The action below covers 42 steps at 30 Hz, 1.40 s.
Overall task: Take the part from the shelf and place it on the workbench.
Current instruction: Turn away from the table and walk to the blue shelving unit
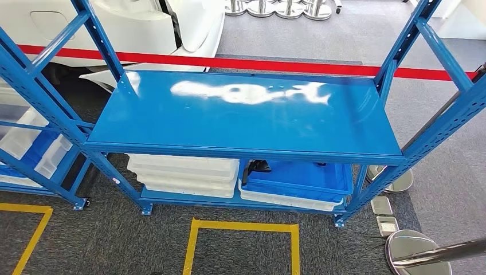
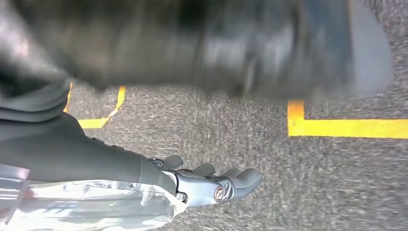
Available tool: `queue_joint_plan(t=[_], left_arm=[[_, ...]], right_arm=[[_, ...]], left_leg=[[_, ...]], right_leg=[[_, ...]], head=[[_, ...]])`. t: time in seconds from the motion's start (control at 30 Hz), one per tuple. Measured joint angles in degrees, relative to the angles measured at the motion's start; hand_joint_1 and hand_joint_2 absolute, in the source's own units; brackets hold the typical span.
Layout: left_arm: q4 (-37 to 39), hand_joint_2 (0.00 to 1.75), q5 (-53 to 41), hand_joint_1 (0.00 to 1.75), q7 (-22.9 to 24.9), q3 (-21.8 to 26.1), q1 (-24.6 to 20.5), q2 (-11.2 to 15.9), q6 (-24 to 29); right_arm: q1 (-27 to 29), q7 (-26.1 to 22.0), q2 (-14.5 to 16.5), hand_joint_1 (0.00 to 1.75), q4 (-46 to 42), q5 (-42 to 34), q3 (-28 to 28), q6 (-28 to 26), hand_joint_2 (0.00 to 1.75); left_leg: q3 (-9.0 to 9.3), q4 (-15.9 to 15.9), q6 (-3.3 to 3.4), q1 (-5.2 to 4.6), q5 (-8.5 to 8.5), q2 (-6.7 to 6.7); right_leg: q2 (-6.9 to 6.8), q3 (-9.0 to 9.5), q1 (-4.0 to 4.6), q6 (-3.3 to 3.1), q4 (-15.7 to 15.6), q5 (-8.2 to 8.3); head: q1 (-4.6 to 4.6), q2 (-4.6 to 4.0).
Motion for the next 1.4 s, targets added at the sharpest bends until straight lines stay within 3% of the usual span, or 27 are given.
queue_joint_plan(t=[0.07,0.13,0.17,0.2,0.23,0.27,0.33,0.4,0.47,0.5,0.63,0.87,1.23,1.37,1.4], left_arm=[[0.0,0.00,0.0,0.00,0.0,0.0,0.0,0.0,0.0],[0.0,0.00,0.0,0.00,0.1,0.0,-0.1,0.4,-0.1],[0.0,0.00,-0.1,0.00,0.1,0.0,0.0,0.6,-0.1],[0.0,0.00,-0.1,0.00,0.2,0.0,0.1,0.9,-0.1],[0.0,0.00,-0.1,0.00,0.3,0.0,0.1,1.1,-0.1],[0.0,0.00,-0.1,0.00,0.3,-0.1,0.2,1.2,-0.1],[0.0,0.00,-0.1,0.00,0.4,-0.1,0.1,1.4,-0.1],[0.0,0.00,-0.1,0.00,0.5,-0.1,-0.1,1.4,-0.1],[0.0,0.00,-0.1,0.00,0.5,-0.1,-0.1,1.4,0.0],[0.0,0.00,-0.1,0.00,0.5,-0.1,-0.1,1.4,0.1],[0.0,1.75,-0.1,0.00,0.8,-0.1,-0.1,0.9,1.2],[0.0,1.75,-0.4,0.00,1.7,-0.1,-0.1,0.8,2.6],[0.0,1.75,-0.5,0.00,1.8,-0.1,-0.1,0.8,2.8],[0.0,1.75,-0.5,0.00,2.2,-0.1,-0.1,0.8,3.0],[0.0,1.75,-0.5,0.00,2.4,-0.1,-0.1,0.8,3.0]], right_arm=[[0.0,0.3,0.0,0.00,0.0,0.0,0.0,0.0,1.75],[-0.1,0.9,0.1,0.00,0.0,0.0,0.0,0.1,1.75],[0.0,1.3,0.1,0.00,0.0,0.0,0.1,0.1,1.75],[0.0,1.7,0.1,0.00,0.0,0.0,0.1,0.2,1.75],[0.0,1.9,0.1,0.00,0.0,-0.1,0.1,0.2,1.31],[0.0,2.0,0.1,0.00,0.0,-0.2,0.1,0.2,0.87],[0.0,2.0,0.0,0.00,0.0,-0.4,0.2,0.3,0.00],[-0.1,1.9,-0.1,0.00,0.0,-0.5,0.2,0.4,0.00],[-0.1,1.8,-0.2,0.00,0.0,-0.5,0.2,0.4,0.00],[-0.1,1.7,-0.2,0.00,0.0,-0.5,0.2,0.4,0.00],[-0.1,1.7,-0.2,0.00,0.0,-0.5,0.3,0.4,0.00],[-0.1,1.8,-0.2,0.00,0.0,-0.6,0.3,0.6,0.00],[-0.1,2.0,-0.2,0.00,0.0,-0.6,0.3,0.6,0.00],[-0.1,2.1,-0.2,0.00,0.0,-0.7,0.3,0.6,1.75],[-0.1,2.2,-0.2,0.00,0.0,-0.7,0.3,0.6,1.75]], left_leg=[[-1.25,2.9,-0.45,0.04,-2.07,0.24],[-4.86,10.3,-0.69,0.09,-5.83,0.42],[-6.76,14.0,-0.94,0.17,-7.17,0.43],[-7.94,16.1,-1.27,0.30,-7.47,0.45],[-8.02,15.9,-1.68,0.50,-6.55,0.47],[-6.98,13.5,-2.11,0.76,-4.65,0.53],[-3.14,5.3,-3.04,1.35,-0.80,0.68],[-0.90,0.6,-2.52,1.57,0.61,0.46],[-0.77,0.3,-1.47,1.41,0.55,0.16],[-0.77,0.3,-1.42,1.33,0.45,0.17],[-0.87,0.3,-1.05,1.23,0.51,0.14],[-0.87,0.3,-0.72,1.18,0.49,0.14],[-0.85,0.3,-0.57,1.16,0.52,0.14],[-0.85,0.3,-0.55,1.16,0.54,0.14],[-0.85,0.3,-0.55,1.16,0.54,0.14]], right_leg=[[-0.15,0.35,-0.15,-0.66,-0.7,0.32],[-0.35,0.45,-0.17,-1.00,-0.9,0.36],[-0.43,0.46,-0.16,-1.11,-0.9,0.32],[-0.50,0.48,-0.18,-1.18,-0.9,0.27],[-0.51,0.51,-0.26,-1.20,-0.8,0.21],[-0.47,0.54,-0.39,-1.15,-0.7,0.10],[-0.32,0.44,-0.54,-0.68,0.0,-0.38],[-0.17,0.24,-0.42,-0.01,0.7,-0.91],[-0.11,0.26,-0.38,0.39,0.8,-1.01],[-0.11,0.34,-0.44,0.51,0.6,-0.95],[-0.11,0.60,-0.56,1.03,-0.1,-0.62],[-0.10,0.85,-0.60,1.44,-0.6,-0.42],[-0.10,0.85,-0.61,1.50,-0.6,-0.38],[-0.10,0.86,-0.61,1.51,-0.6,-0.38],[-0.10,0.86,-0.61,1.51,-0.6,-0.38]], head=[[-0.16,0.00],[-0.29,0.00],[-0.29,0.00],[-0.28,0.00],[-0.28,0.00],[-0.29,0.00],[-0.40,0.00],[-0.41,0.00],[-0.28,0.00],[-0.26,0.00],[-0.26,0.00],[-0.26,0.00],[-0.27,0.00],[-0.28,0.00],[-0.27,0.00]])
